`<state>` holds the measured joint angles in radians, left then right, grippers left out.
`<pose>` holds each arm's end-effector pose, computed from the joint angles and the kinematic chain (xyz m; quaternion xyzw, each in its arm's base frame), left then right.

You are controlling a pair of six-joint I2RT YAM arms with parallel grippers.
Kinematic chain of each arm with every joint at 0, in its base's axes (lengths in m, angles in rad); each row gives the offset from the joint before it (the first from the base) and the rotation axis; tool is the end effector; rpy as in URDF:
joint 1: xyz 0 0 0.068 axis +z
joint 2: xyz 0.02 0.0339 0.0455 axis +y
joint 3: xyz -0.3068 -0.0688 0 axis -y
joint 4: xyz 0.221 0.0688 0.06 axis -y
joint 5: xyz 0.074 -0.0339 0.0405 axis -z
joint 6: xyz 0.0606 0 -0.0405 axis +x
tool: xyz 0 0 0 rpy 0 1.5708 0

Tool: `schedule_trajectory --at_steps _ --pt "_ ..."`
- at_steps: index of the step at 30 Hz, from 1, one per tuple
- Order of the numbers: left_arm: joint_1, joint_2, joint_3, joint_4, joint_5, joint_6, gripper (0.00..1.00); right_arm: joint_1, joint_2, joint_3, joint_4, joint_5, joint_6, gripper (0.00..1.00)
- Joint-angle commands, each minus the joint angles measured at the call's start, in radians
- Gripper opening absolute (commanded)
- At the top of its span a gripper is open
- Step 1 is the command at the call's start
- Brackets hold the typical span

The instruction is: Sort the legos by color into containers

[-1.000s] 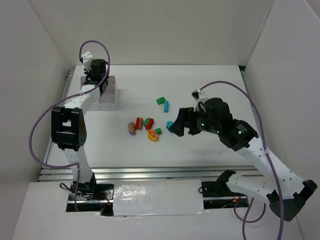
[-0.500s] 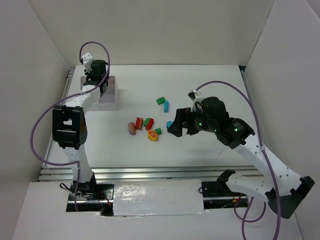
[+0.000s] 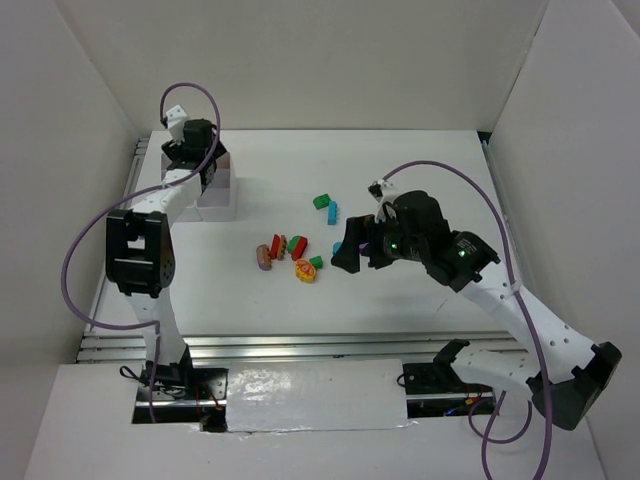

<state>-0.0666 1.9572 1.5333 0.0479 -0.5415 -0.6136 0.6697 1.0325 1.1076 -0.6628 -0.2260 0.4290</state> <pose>0.4799 -0.0007 0.3152 -0.3600 0.7264 0.0277 0.5847 0.1400 0.1282 0.3796 -0.1580 0.8633 0.3297 0.3481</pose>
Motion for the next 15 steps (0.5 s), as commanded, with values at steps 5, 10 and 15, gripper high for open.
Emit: schedule_trajectory --at_steps 5,10,15 --pt "0.005 -0.211 0.127 -0.136 0.081 -0.012 0.99 0.007 0.162 0.031 0.042 0.002 -0.030 0.99" --pt "0.004 -0.311 0.185 -0.498 0.112 -0.044 0.99 0.056 0.397 0.109 0.032 0.097 -0.070 0.97" --pt "0.004 -0.510 0.022 -0.658 0.158 -0.084 0.99 0.109 0.607 0.240 0.025 0.161 -0.081 0.90"
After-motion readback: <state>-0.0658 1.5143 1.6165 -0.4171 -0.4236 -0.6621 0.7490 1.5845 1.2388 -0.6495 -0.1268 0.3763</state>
